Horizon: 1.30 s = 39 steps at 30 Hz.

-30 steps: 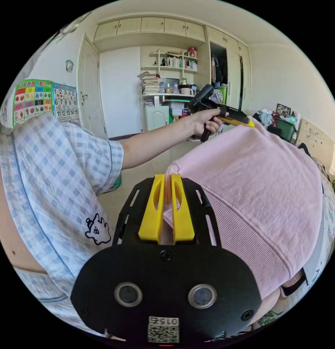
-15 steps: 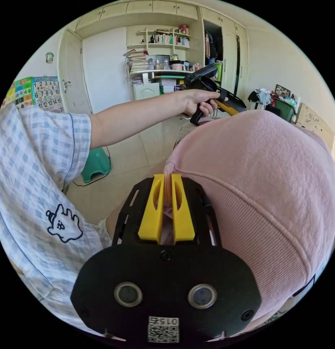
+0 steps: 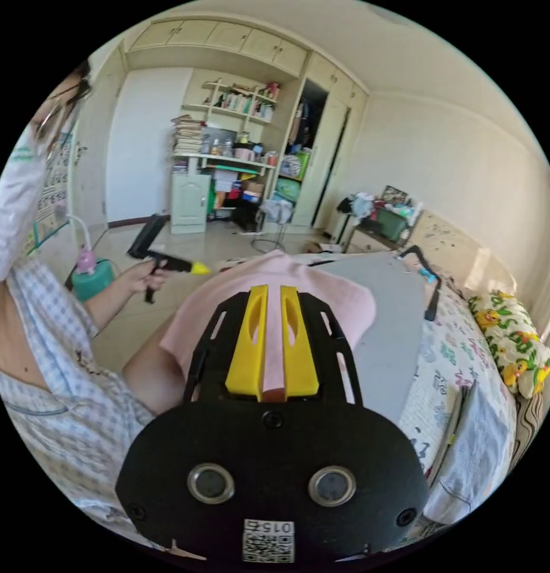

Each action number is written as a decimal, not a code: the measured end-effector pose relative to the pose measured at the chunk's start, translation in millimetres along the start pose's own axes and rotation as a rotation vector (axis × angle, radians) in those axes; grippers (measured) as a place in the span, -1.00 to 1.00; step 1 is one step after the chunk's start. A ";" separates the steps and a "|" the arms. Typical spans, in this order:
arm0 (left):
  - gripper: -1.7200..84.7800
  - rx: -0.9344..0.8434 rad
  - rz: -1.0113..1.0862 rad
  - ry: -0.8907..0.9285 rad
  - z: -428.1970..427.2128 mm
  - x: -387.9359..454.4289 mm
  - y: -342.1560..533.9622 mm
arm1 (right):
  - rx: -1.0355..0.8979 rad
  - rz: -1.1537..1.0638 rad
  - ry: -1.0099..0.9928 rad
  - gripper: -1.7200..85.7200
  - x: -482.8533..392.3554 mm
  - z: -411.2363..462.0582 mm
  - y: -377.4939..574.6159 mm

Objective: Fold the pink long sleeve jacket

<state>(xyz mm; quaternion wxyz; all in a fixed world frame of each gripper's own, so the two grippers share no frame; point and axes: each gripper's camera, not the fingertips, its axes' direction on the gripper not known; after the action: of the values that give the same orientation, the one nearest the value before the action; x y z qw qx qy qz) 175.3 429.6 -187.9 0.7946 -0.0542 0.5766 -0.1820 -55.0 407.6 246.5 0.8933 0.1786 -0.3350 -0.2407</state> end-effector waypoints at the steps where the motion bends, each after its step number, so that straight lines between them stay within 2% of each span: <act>1: -0.71 -0.016 -0.002 0.008 5.3 4.7 8.4 | 0.004 0.029 0.004 -0.96 19.2 13.8 -12.9; 3: -0.70 -0.082 0.032 0.002 26.2 23.7 23.7 | -0.071 0.025 -0.012 -0.97 39.1 49.4 -32.9; 5: -0.71 -0.069 0.048 -0.036 30.8 34.4 22.0 | -0.207 0.050 0.057 -0.98 57.9 107.1 -50.1; 8: -0.79 -0.154 0.089 -0.059 43.4 40.2 10.5 | -0.332 0.046 0.136 -0.98 76.1 162.1 -50.2; 11: -0.86 -0.192 0.125 -0.068 50.8 42.0 5.6 | -0.354 -0.001 0.165 -0.98 72.8 174.2 -58.6; 15: -0.84 -0.221 0.192 -0.016 48.2 46.5 1.4 | -0.344 -0.036 0.228 -0.98 63.5 170.9 -79.4; 18: -0.79 -0.167 0.210 0.038 23.8 38.7 -12.1 | -0.233 0.139 0.092 -0.98 94.3 135.4 -92.3; 20: -0.77 -0.078 0.199 0.003 9.1 28.3 -24.5 | -0.104 0.299 -0.030 -0.96 129.8 101.8 -92.1; 22: -0.73 -0.004 0.154 -0.029 1.2 10.5 -41.6 | -0.059 0.374 -0.080 -0.90 152.3 87.7 -92.2; 25: -0.61 0.006 0.054 -0.032 16.7 -30.8 -73.1 | -0.107 0.469 -0.167 -0.67 180.1 90.1 -97.3; 28: -0.56 -0.009 -0.020 0.071 48.2 -69.7 -91.2 | -0.186 0.511 -0.271 -0.50 191.9 105.1 -107.2; 31: -0.56 -0.019 -0.055 0.145 65.1 -88.2 -104.0 | -0.211 0.505 -0.308 -0.45 193.7 113.1 -126.3; 34: -0.54 -0.086 -0.012 0.116 83.0 -88.1 -116.6 | -0.238 0.509 -0.388 -0.43 198.9 124.4 -151.3; 39: -0.54 -0.203 0.023 0.099 119.0 -99.7 -142.2 | -0.296 0.470 -0.391 -0.44 194.3 132.1 -191.6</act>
<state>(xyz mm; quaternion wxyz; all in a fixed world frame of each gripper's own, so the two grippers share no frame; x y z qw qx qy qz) 227.7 318.0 -17.2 0.7575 -0.1189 0.6314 -0.1161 -76.8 122.7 348.1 0.8594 -0.0844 -0.4935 -0.1041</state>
